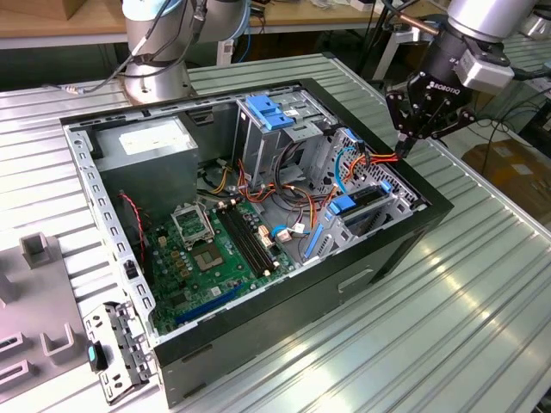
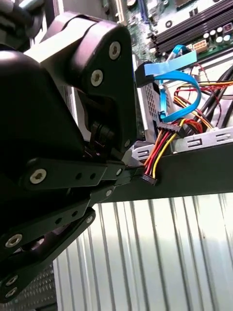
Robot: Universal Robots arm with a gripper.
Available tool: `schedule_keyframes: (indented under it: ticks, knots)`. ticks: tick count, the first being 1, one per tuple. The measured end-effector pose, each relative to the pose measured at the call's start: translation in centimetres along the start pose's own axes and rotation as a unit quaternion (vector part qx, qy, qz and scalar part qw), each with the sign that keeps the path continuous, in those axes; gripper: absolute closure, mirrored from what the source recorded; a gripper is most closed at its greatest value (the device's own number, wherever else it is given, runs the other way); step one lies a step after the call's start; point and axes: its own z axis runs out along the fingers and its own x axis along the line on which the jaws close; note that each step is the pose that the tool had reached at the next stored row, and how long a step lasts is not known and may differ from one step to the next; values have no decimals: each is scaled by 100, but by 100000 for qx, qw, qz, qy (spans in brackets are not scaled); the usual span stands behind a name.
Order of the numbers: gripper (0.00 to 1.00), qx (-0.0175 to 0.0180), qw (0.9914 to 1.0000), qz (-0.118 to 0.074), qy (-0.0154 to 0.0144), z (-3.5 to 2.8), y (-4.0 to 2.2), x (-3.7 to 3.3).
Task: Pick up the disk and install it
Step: 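Insert the first disk wire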
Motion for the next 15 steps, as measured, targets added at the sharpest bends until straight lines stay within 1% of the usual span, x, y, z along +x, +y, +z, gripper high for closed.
schedule_keyframes:
  ticks: [1,2,3,4,6,8,9,11,12,13,14,15]
  knots:
    - [89,47,99997,-761,81,3,0,0]
    - [89,157,99976,-2175,273,10,-1,0]
    - [89,357,99938,-3435,645,20,-7,-5]
    - [89,437,99911,-4115,815,26,-15,-10]
    - [89,558,99864,-5096,999,30,-35,-26]
    - [76,609,99852,-5290,1080,32,-60,-47]
    - [76,611,99850,-5293,1283,36,-63,-47]
    - [76,637,99846,-5284,1561,40,-64,-47]
    - [76,646,99843,-5273,1766,41,-64,-48]
    - [76,737,99840,-5264,1907,45,-64,-48]
    - [69,915,99834,-5260,2173,53,-64,-48]
    - [69,994,99830,-5257,2296,59,-65,-48]
